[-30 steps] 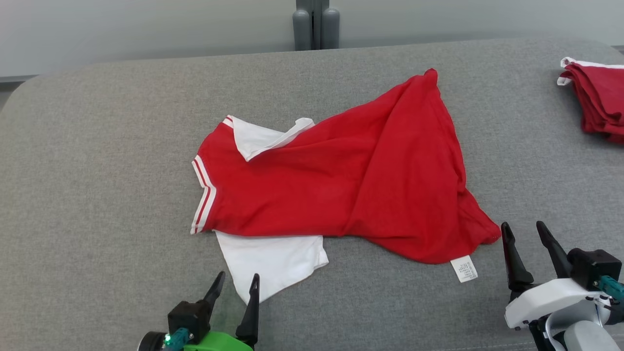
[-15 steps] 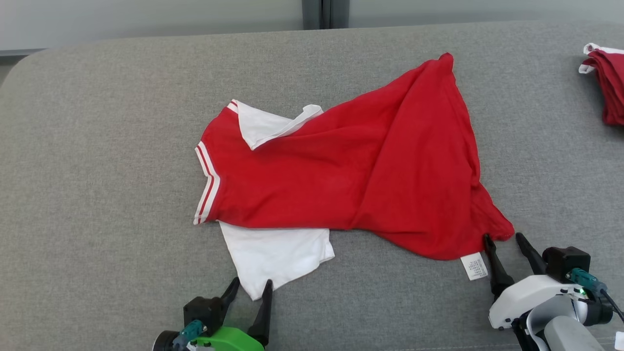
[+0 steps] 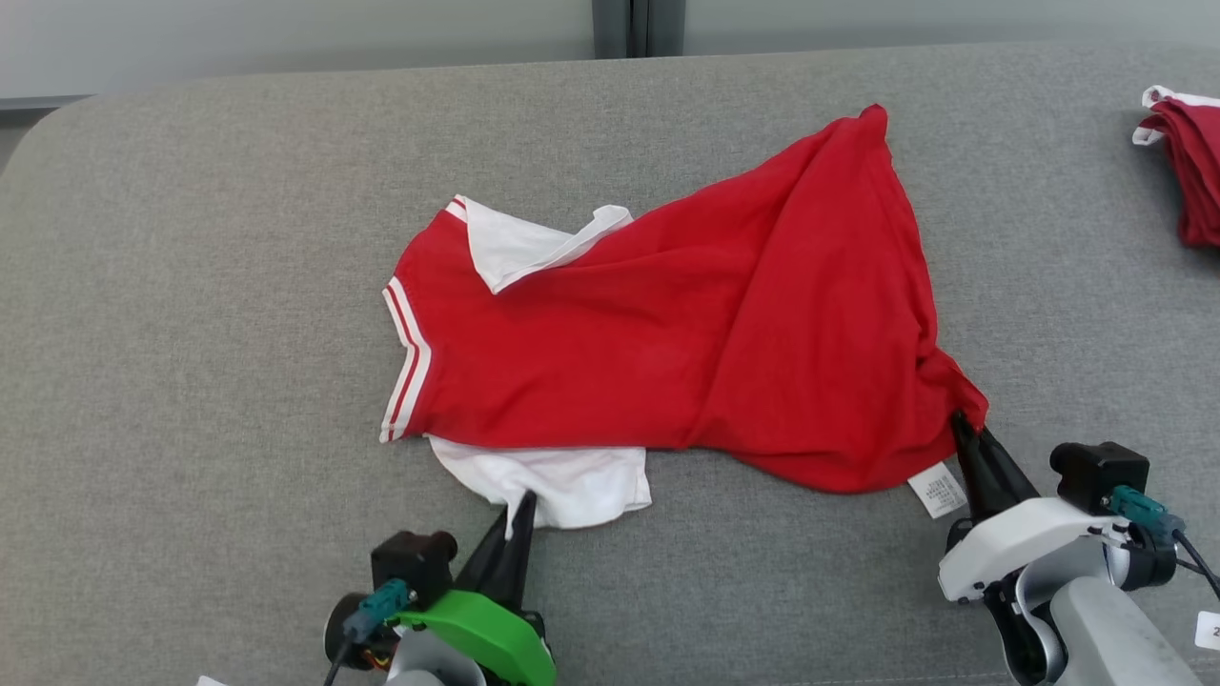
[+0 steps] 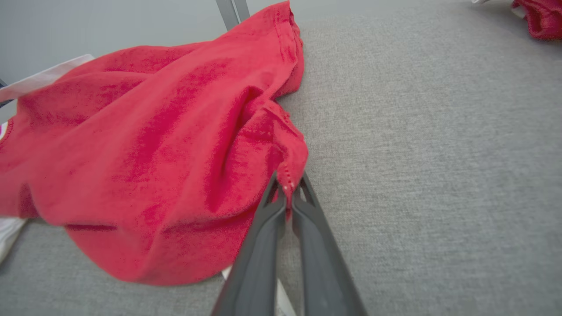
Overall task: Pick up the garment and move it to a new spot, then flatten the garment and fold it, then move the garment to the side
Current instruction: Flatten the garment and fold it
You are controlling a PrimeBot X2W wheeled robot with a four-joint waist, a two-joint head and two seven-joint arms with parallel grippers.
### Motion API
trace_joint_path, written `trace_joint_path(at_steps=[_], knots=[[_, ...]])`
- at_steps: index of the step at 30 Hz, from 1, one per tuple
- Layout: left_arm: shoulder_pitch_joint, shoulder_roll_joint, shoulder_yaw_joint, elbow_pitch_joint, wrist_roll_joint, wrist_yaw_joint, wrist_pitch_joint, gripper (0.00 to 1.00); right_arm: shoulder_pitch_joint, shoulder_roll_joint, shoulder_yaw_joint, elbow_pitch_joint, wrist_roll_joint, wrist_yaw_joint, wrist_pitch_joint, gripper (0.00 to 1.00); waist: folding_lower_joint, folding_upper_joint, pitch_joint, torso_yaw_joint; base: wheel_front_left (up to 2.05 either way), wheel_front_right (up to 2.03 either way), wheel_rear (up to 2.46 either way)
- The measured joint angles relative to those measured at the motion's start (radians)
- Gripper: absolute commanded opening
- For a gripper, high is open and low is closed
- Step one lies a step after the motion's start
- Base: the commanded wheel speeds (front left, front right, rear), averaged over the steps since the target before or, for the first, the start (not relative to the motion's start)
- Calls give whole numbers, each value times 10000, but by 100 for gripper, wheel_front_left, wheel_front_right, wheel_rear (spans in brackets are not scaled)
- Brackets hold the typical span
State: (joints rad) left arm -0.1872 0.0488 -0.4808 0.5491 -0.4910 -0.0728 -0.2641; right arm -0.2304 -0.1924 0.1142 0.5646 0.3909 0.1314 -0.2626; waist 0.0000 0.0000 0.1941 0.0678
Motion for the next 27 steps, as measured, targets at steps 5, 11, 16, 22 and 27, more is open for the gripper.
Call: trace_joint_path(at_steps=[5, 11, 16, 22, 27], knots=[[-356, 10, 871, -1055, 376, -82, 0, 0, -65, -230, 153, -1039, 301, 0, 2, 0, 0, 0, -51, -86, 0, 0, 0], [-2314, 627, 1298, -1181, 901, -378, 0, 0, -1789, -938, 629, -1340, 704, 0, 0, 0, 0, 0, 195, -181, 0, 0, 0], [-5520, 1290, 1419, -621, 878, -508, 472, 0, -4852, -1549, 1080, -562, 1465, 0, 236, 0, 0, 0, 752, -288, 0, 0, 0], [-9751, 1298, 1835, 516, 88, -548, 1271, 0, -8972, -1946, 899, 1145, 2529, 0, 1183, 0, 0, 0, 1657, -392, 0, 0, 0], [-12884, 1486, 1958, 1873, 48, -562, 1375, 0, -11869, -1962, 811, 2514, 2660, 2, 1379, 0, 1, -1, 2444, -492, 0, 0, 0]])
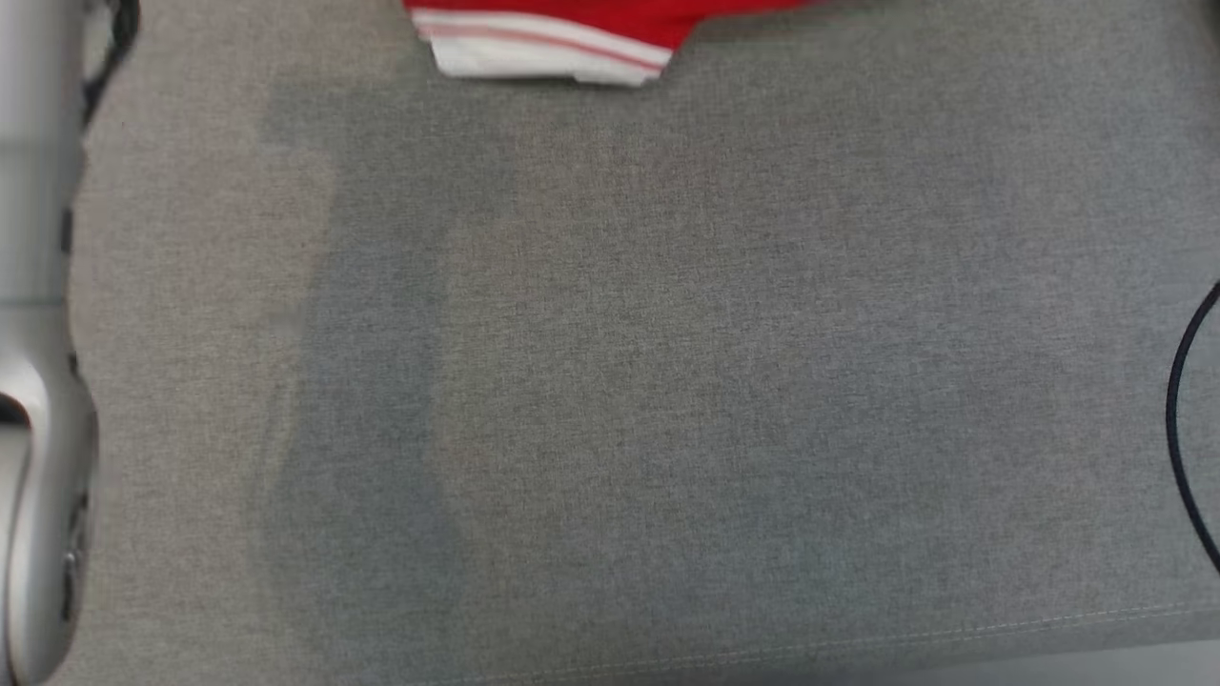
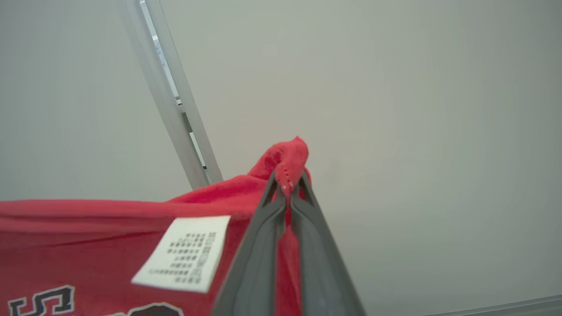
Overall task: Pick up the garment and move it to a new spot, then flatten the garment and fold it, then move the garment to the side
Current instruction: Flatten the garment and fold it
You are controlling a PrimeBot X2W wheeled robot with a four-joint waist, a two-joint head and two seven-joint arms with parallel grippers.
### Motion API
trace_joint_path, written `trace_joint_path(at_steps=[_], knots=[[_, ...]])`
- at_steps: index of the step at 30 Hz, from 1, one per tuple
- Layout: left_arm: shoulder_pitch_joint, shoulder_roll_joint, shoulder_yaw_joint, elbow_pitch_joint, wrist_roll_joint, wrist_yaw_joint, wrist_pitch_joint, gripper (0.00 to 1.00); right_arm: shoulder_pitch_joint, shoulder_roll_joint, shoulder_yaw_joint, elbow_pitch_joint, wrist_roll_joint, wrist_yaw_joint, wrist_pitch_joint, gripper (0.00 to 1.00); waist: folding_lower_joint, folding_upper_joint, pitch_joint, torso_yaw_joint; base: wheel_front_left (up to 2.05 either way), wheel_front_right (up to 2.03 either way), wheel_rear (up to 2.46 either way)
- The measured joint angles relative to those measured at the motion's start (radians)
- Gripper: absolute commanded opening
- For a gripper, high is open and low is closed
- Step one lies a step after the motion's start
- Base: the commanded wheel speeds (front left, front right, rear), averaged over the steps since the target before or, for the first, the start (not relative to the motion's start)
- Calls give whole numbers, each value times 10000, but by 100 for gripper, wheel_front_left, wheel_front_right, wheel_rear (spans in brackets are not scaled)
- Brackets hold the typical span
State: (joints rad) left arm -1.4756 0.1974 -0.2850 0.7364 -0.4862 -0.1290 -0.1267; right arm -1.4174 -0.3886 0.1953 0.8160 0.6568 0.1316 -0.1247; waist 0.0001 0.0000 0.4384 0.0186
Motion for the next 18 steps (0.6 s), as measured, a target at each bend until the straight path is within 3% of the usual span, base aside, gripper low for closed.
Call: trace_joint_path(at_steps=[3, 10, 18], knots=[[-1551, -169, 31, 667, -63, 0, -213, 0, -1306, 150, -67, 692, 155, -2, -54, 0, 0, 0, 406, -99, 0, 0, 0], [-3217, -366, -198, 1298, -234, 0, -763, 0, -2580, 303, 307, 1277, 614, -2, -328, 0, 0, 0, 734, -347, 0, 0, 0], [-2620, -389, -782, 1390, -803, 0, -1185, 0, -1668, 88, 1530, 846, 1388, -4, -518, 0, 0, 1, 697, -152, 0, 0, 0]])
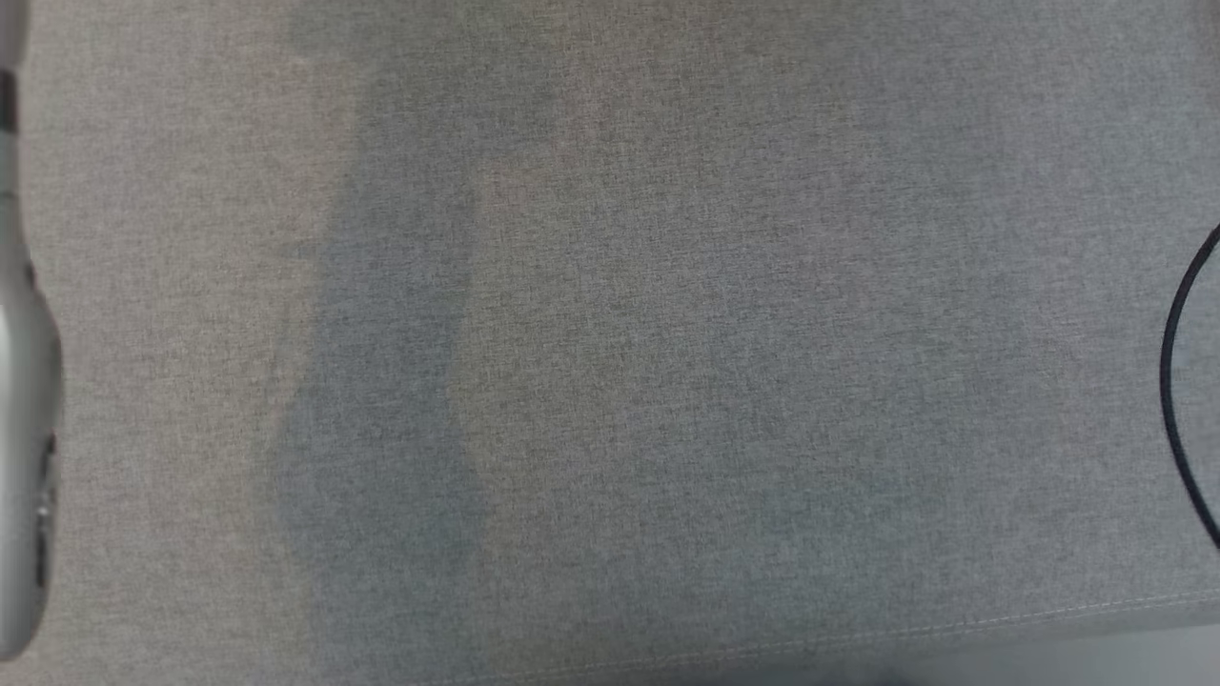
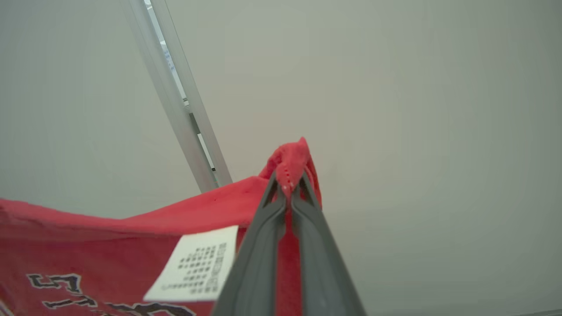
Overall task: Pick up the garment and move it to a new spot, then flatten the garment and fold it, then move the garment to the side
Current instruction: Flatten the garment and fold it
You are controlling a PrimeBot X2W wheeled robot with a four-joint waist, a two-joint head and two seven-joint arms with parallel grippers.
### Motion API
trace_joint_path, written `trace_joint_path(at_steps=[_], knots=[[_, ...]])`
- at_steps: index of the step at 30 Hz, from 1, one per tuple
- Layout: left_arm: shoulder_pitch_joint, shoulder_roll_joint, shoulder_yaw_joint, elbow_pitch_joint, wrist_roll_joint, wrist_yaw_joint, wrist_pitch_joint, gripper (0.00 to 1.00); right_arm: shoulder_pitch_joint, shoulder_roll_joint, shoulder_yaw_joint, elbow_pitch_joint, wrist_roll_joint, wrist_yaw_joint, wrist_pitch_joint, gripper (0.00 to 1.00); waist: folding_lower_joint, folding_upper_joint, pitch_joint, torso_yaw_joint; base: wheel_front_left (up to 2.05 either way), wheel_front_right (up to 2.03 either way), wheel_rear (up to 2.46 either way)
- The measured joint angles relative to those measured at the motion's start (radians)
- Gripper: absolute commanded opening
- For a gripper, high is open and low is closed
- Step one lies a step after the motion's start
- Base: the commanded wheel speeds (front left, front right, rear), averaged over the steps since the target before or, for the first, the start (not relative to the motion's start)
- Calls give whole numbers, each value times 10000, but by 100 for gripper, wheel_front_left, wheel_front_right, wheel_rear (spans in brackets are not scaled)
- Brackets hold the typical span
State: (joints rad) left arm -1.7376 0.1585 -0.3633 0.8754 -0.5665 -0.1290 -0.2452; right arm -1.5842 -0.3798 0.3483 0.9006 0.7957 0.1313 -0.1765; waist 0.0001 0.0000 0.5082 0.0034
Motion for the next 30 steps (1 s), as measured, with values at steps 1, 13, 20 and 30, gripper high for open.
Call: trace_joint_path(at_steps=[1, 13, 20, 30], knots=[[407, 4, -33, -48, -52, 0, -42, 0, 342, -19, 219, -148, 113, 0, -67, 0, 0, 0, -17, 13, 0, 0, 0], [7287, -238, 1427, -4681, 353, 723, -186, 0, 5559, -832, 1406, -2907, 1768, -4, -734, 0, -1, 0, -642, -25, 0, 0, 0], [11605, -723, 2161, -7129, 631, 1127, -188, 0, 8843, -1285, 1058, -4510, 2033, -4, -844, 0, -1, 0, -1203, -2, 0, 0, 0], [15578, -1058, 2105, -8310, 765, 1319, -186, 0, 12667, -878, -295, -5503, 1850, 0, -849, 0, -2, 0, -1990, 75, 0, 0, 0]])
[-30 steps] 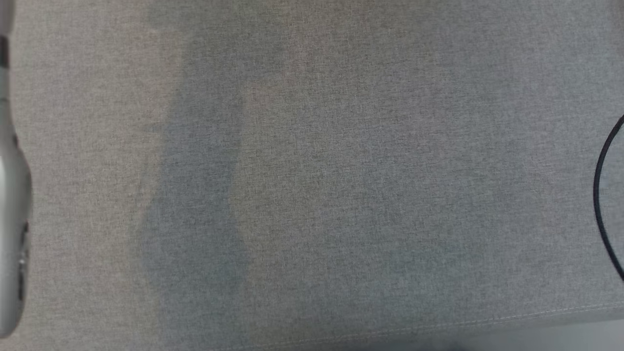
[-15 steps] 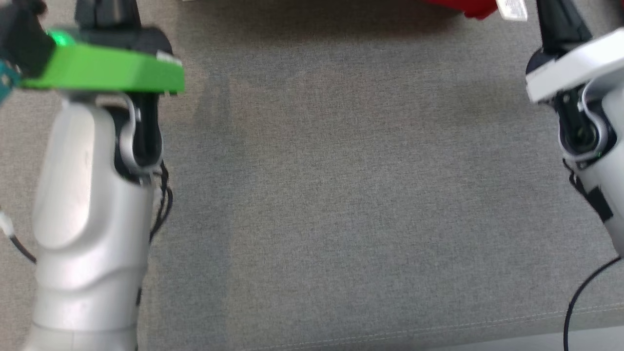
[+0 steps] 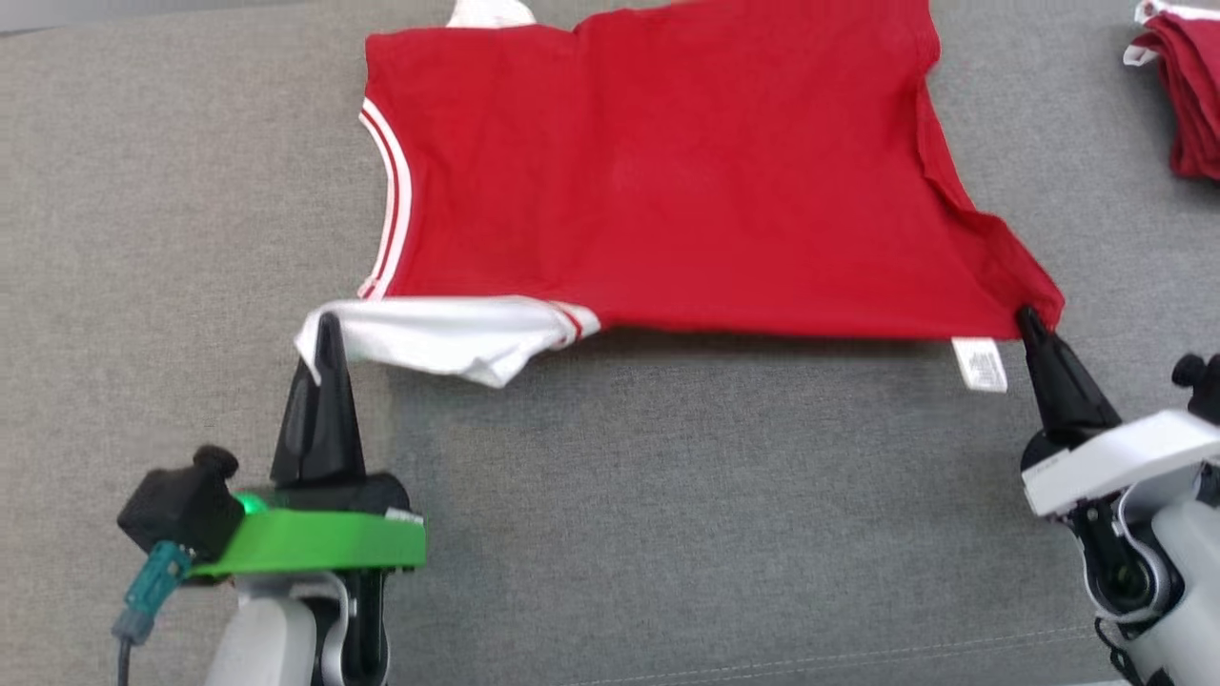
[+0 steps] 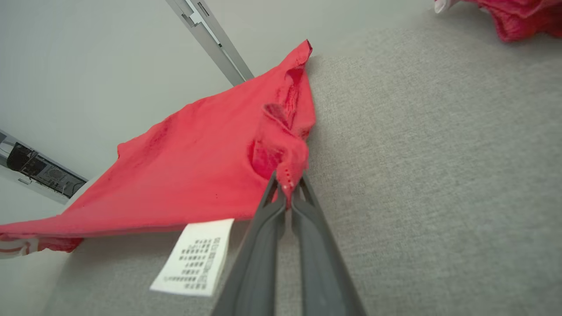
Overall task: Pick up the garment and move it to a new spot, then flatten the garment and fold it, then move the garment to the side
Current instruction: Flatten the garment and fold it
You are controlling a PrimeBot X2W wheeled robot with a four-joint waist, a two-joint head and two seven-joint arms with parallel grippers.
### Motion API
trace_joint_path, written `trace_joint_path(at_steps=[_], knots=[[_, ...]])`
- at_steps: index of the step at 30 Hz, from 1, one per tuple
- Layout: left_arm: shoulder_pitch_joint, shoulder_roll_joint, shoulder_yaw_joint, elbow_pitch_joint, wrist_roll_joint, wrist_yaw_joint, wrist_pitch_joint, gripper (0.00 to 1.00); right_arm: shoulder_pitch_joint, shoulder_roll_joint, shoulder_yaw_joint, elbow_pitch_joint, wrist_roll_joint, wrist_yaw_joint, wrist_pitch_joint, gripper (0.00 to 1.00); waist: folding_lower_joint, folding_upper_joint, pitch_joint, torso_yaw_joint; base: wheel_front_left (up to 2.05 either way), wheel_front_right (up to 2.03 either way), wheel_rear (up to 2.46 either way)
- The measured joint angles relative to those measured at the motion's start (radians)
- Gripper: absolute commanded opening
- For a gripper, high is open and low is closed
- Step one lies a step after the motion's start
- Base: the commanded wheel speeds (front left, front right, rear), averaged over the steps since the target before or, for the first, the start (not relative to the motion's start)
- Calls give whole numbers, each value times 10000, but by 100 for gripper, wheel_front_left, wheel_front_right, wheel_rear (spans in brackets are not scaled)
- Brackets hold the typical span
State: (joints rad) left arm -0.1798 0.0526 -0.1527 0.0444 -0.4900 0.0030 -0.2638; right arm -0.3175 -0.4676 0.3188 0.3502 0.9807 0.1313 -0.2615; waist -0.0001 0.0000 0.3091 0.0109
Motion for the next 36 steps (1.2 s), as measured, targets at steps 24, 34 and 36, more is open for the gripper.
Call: trace_joint_path(at_steps=[24, 34, 36], knots=[[2153, -27, -740, 796, 579, -297, -2, 0, 3144, 1697, -2309, -1085, -1768, 2, 894, 0, 0, 0, -1316, 105, 0, 0, 0], [566, 330, -1099, 1377, 974, -625, 280, 0, 2351, 2107, -2715, -1425, -2253, 0, 1896, 0, 0, 0, -1153, -3, 0, 0, 0], [122, 399, -1127, 1542, 1057, -690, 366, 0, 2077, 2142, -2834, -1413, -2343, 0, 2169, 0, 0, 0, -1053, -31, 0, 0, 0]])
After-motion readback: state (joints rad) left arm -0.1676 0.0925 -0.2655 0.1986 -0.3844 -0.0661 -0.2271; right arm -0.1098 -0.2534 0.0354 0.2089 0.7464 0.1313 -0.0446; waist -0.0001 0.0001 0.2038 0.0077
